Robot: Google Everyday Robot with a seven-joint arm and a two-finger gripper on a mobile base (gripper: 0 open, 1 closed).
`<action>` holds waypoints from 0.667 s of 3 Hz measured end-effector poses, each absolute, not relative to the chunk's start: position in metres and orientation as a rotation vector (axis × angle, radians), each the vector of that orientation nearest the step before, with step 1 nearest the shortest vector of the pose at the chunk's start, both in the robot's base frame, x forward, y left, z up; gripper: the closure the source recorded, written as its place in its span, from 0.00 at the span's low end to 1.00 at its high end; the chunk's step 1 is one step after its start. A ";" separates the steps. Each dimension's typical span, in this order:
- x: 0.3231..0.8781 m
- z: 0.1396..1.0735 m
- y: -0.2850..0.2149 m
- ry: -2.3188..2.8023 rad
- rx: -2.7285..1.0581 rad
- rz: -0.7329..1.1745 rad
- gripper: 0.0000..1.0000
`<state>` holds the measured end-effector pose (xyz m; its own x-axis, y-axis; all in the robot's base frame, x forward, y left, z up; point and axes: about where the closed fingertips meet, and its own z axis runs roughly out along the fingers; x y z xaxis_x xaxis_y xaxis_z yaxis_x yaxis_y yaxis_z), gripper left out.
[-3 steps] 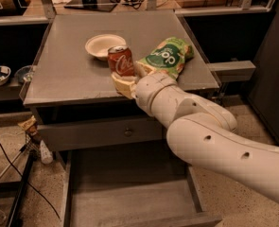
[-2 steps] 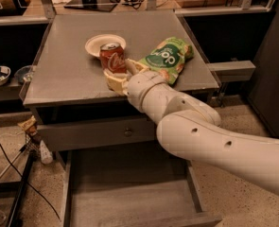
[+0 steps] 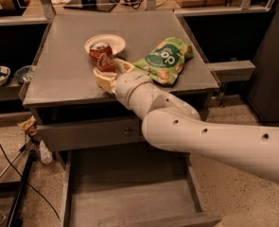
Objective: Pick coke can from middle drawer and place on counter
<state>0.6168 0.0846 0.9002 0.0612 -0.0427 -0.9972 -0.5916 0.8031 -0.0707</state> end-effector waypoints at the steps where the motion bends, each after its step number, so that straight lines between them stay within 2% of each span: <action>1: 0.617 0.902 0.085 1.462 -0.542 0.439 1.00; 2: 0.628 0.899 0.091 1.450 -0.517 0.415 1.00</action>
Offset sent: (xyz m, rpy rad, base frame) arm 0.0301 0.0116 -0.0128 0.0116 -0.0366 -0.0936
